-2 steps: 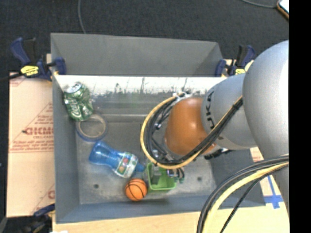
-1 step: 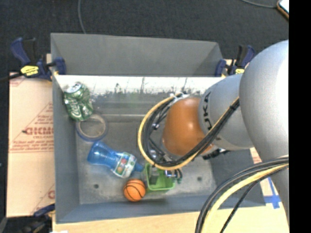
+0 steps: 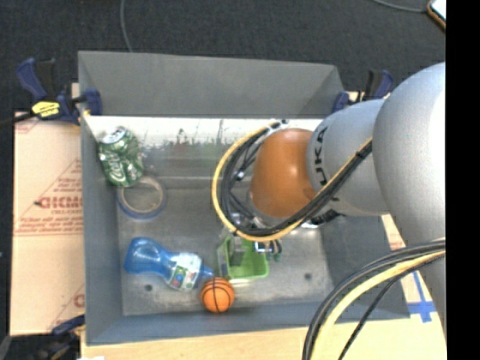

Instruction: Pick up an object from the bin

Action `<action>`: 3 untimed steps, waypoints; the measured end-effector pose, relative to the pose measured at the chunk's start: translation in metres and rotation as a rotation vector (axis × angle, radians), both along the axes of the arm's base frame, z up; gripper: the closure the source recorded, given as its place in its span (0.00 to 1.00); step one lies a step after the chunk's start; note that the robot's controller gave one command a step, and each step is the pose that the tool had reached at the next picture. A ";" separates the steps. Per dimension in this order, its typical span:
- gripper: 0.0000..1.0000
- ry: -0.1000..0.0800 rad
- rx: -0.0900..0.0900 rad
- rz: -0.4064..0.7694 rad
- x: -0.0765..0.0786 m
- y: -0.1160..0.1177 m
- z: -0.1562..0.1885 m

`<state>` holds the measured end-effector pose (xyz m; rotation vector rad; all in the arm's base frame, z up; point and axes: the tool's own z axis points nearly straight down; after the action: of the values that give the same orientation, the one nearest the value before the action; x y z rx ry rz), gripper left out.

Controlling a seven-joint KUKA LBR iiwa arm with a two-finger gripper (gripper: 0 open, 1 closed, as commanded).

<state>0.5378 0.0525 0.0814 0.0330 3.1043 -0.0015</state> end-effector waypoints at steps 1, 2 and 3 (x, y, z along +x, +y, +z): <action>1.00 -0.029 0.014 -0.104 -0.011 0.098 0.000; 1.00 -0.005 -0.005 -0.006 -0.001 -0.015 0.065; 1.00 -0.031 0.022 -0.150 0.026 0.097 0.008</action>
Offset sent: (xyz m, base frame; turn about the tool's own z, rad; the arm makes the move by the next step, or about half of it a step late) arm -0.0030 -0.0086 0.0630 -0.0013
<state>0.5635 0.1493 0.0894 0.2638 3.0622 0.0280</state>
